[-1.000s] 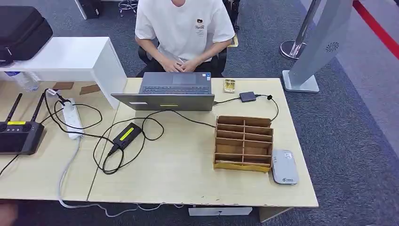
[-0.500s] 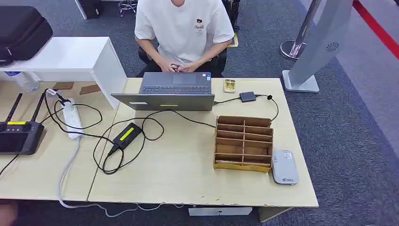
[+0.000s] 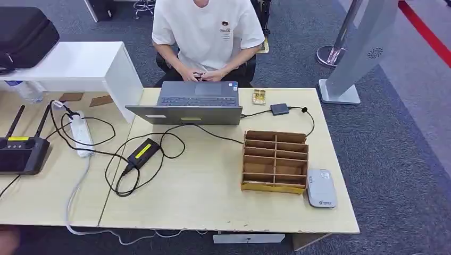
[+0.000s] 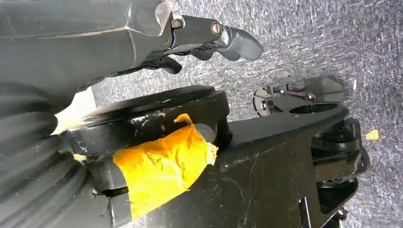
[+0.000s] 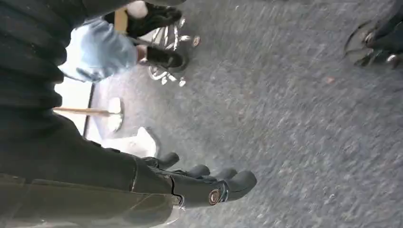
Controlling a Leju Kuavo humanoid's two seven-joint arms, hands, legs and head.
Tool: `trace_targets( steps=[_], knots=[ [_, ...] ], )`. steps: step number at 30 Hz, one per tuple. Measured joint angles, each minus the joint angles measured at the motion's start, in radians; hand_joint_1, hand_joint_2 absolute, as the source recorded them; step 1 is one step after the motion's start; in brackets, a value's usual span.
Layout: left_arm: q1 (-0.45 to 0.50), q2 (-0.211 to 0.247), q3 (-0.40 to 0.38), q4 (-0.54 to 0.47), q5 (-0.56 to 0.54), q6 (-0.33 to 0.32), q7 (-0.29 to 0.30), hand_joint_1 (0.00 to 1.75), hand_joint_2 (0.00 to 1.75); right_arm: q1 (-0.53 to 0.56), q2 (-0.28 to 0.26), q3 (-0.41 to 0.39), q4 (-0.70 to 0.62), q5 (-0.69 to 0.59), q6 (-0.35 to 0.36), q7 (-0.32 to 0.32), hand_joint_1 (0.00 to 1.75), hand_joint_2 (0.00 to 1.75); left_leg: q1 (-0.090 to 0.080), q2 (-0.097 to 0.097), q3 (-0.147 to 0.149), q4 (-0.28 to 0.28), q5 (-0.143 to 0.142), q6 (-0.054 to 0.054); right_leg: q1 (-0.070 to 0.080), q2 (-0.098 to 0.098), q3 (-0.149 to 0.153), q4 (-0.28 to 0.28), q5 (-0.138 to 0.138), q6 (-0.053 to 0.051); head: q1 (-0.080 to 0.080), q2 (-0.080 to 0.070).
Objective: Pass the card to the sensor for recognition and then transmit it.
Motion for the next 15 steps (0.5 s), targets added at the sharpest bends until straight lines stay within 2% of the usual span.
trace_targets(
  steps=[1,15],
  knots=[
    [0.003,0.000,0.018,0.000,-0.018,-0.005,0.000,0.00,1.75,0.003,0.000,0.005,0.000,-0.015,0.000,-0.002,0.00,0.00,0.000,0.000,0.000,0.000,0.000,0.000,0.000,-0.001,0.000,0.000,0.000,0.000,0.000,0.000],
    [0.063,0.017,0.328,-0.044,-0.336,-0.073,-0.005,0.00,1.75,0.045,-0.018,0.119,-0.043,-0.272,0.015,-0.059,0.00,0.00,0.000,0.000,0.000,0.000,0.000,0.000,0.000,0.000,0.000,0.000,0.000,0.000,0.000,0.000]
  ],
)
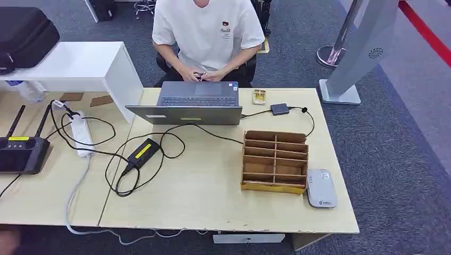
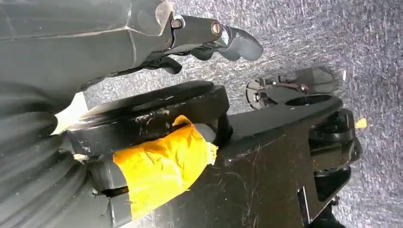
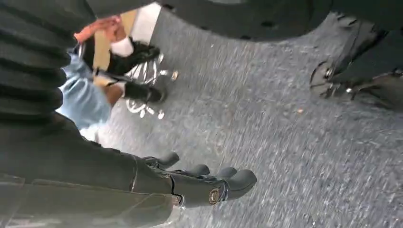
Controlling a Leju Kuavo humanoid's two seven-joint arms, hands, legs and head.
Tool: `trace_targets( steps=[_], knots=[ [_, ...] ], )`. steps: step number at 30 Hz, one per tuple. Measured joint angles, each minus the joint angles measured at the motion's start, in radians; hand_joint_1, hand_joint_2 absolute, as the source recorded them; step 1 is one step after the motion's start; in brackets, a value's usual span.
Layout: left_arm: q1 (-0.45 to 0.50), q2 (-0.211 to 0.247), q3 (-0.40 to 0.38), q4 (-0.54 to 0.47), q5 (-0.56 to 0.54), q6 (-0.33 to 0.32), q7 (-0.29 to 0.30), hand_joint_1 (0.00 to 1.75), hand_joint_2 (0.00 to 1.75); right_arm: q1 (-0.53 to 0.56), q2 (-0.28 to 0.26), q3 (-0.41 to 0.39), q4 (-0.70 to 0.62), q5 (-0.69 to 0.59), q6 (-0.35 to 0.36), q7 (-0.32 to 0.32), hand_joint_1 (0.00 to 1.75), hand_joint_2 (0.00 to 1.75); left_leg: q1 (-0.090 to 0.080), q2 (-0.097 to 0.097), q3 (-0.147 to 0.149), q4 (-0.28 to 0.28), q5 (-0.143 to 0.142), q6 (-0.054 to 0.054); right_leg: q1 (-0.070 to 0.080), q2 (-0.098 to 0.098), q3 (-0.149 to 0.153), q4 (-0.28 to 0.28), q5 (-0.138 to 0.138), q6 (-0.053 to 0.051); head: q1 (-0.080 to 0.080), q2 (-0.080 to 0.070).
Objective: Pass the card to the sensor for recognition and then transmit it.
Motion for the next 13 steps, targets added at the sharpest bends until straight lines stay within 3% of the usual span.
trace_targets(
  steps=[13],
  knots=[
    [0.065,0.019,0.285,-0.057,-0.287,-0.064,0.000,0.00,1.75,0.040,-0.041,0.114,-0.042,-0.230,0.016,-0.050,0.00,0.00,0.000,0.000,0.000,0.000,0.000,0.000,0.000,0.000,0.000,0.000,0.000,0.000,0.000,0.000]
  ],
)
